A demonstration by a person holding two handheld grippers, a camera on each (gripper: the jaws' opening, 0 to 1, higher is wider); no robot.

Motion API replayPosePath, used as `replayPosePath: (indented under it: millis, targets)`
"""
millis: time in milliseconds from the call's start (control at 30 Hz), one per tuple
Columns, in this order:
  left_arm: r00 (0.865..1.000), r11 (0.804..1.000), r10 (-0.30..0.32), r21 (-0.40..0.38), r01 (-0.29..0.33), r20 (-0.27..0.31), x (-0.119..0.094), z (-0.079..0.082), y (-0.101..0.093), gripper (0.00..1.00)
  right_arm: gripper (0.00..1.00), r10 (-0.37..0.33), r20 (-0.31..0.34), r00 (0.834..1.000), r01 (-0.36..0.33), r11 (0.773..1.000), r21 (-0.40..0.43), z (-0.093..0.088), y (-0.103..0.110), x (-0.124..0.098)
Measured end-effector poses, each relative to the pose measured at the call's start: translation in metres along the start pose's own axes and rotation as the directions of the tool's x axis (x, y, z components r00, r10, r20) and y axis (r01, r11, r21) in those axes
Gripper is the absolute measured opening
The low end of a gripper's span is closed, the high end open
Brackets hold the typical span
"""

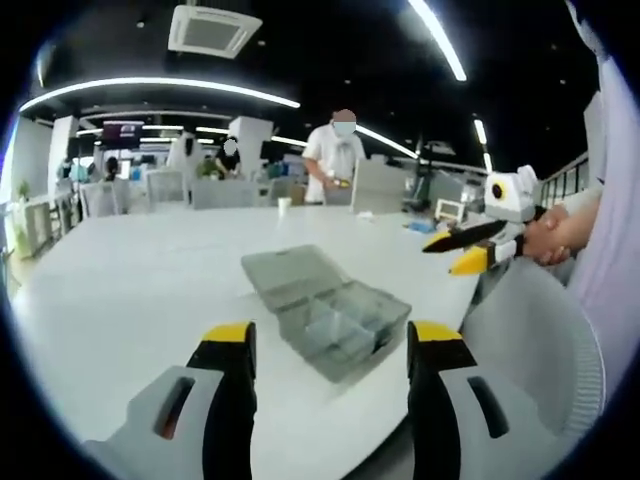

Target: Insert the divider into the dual guide fixture by aligning both edges with the guide slots and pushing it downward to the bottom, including one-sided entry, uneven engagement, binding, and posture correction.

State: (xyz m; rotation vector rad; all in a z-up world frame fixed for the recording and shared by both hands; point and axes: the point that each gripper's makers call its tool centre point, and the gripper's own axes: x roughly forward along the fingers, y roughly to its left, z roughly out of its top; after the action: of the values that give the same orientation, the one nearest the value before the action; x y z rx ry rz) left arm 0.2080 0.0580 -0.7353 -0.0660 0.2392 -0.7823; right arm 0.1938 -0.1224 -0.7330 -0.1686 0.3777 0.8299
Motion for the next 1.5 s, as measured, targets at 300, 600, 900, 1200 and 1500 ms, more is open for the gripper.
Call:
replayPosePath:
  millis: [300, 600, 900, 1200, 1500]
  targets:
    - [0.994, 0.994, -0.091, 0.047, 0.094, -0.068, -0.006, 0.001, -0.005, 0.59, 0.40, 0.073, -0.057, 0.996, -0.073, 0.997, -0.004, -0.018, 0.001, -0.013]
    - [0.998, 0.999, -0.049, 0.010, 0.049, -0.048, -0.016, 0.008, 0.009, 0.58, 0.39, 0.017, -0.040, 0.999, -0.016, 1.000, 0.027, -0.013, -0.035, -0.033]
    - [0.997, 0.995, -0.061, 0.072, 0.063, -0.037, -0.018, 0.033, 0.008, 0.62, 0.44, 0.059, -0.065, 0.996, -0.059, 0.998, -0.007, -0.014, -0.027, -0.038]
    - [0.995, 0.994, -0.068, 0.077, 0.073, -0.074, -0.018, 0.029, 0.002, 0.75, 0.47, 0.061, -0.071, 0.996, -0.062, 0.998, -0.011, -0.016, -0.030, -0.035]
    - [0.995, 0.994, -0.075, 0.071, 0.080, -0.063, -0.021, 0.038, 0.003, 0.75, 0.46, 0.054, -0.082, 0.995, -0.054, 0.999, -0.005, -0.016, -0.035, -0.040]
